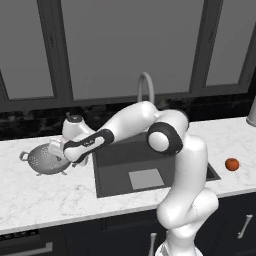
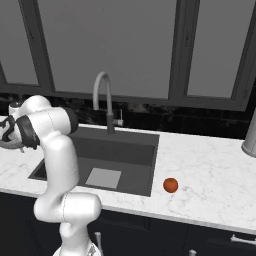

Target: Put the colander in the sink, put the orange in the colander, and turn on the sink faucet and pour water over the colander.

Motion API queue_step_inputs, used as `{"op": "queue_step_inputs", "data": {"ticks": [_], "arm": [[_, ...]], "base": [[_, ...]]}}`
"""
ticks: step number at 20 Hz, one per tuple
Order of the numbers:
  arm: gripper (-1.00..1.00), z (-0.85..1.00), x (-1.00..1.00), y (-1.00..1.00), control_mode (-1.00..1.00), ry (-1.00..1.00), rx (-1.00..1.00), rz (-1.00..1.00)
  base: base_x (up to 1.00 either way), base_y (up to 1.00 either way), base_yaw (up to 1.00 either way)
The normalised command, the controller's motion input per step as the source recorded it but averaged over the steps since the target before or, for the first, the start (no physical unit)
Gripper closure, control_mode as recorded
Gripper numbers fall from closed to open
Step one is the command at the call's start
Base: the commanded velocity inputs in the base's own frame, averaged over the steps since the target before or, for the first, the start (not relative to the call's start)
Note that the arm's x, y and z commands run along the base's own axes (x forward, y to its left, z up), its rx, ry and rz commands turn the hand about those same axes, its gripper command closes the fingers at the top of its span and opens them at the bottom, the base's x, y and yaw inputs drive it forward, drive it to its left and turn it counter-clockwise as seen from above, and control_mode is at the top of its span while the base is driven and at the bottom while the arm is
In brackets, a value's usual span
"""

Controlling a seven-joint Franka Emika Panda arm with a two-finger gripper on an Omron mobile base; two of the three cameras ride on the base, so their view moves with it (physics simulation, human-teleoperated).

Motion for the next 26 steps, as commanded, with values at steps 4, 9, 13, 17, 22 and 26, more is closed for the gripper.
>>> {"op": "queue_step_inputs", "data": {"ticks": [4,9,13,17,22,26], "arm": [[1.0,-0.36,-0.02,-0.17,-1.0,0.03,-0.01,0.0],[1.0,0.02,-0.23,-0.42,-1.0,0.01,0.01,0.0],[1.0,0.3,-0.58,-0.69,-1.0,0.0,0.1,0.0],[1.0,0.39,-0.63,-0.69,-1.0,0.0,0.09,0.0],[1.0,0.44,-0.76,-0.69,-1.0,0.0,0.07,0.0],[1.0,0.41,-0.79,-0.64,-1.0,0.0,0.04,0.0]], "base": [[0.0,0.0,0.0],[0.0,0.0,0.0],[0.0,0.0,0.0],[0.0,0.0,0.0],[0.0,0.0,0.0],[0.0,0.0,0.0]]}}
